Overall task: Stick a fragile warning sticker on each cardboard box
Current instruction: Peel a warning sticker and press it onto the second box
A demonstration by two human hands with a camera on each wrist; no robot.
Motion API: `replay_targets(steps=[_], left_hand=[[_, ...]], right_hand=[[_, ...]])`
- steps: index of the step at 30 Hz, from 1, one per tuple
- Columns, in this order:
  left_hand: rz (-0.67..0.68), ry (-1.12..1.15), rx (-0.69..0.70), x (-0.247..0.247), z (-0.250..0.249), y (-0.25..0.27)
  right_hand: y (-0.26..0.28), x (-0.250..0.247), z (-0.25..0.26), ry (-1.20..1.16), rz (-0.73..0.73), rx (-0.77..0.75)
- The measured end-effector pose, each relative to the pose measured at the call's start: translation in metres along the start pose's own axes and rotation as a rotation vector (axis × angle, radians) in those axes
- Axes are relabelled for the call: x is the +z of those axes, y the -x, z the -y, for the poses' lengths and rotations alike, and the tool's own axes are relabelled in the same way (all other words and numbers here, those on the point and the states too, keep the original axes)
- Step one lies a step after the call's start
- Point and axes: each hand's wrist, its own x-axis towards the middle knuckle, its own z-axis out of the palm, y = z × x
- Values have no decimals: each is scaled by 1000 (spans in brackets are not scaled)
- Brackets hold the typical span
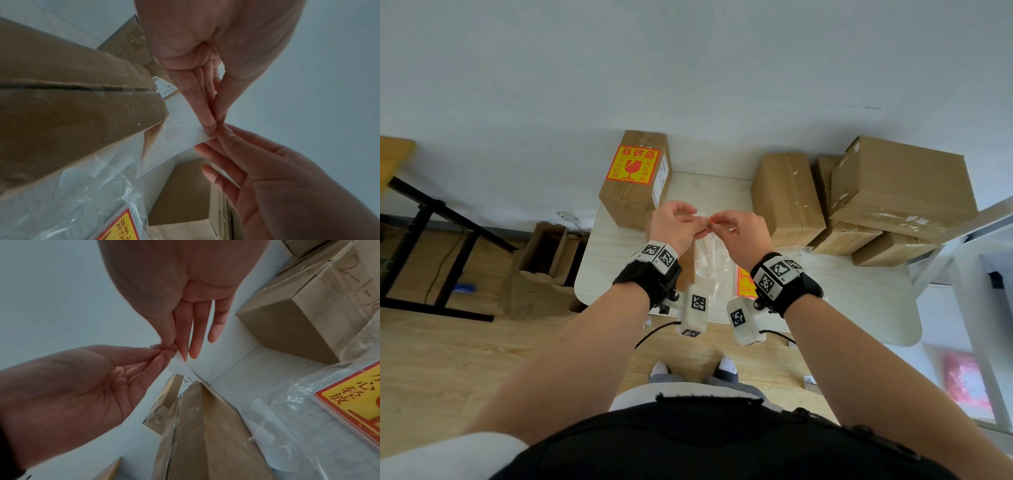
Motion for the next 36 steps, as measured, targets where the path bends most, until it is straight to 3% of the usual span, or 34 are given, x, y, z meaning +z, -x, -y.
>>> replay_targets(steps=[16, 23, 27, 36], left_hand=[[-58, -414, 203, -3, -3, -10], [-47, -434, 248, -16, -11, -13], [-63, -406, 162, -32, -9, -18], [-350, -319, -135, -111, 20, -42]], right_hand=[[-2, 6, 10, -50, -71, 38], [-11, 12, 23, -227, -126, 197], [-22, 18, 25, -344, -216, 349], [-29, 42, 16, -416, -344, 565]])
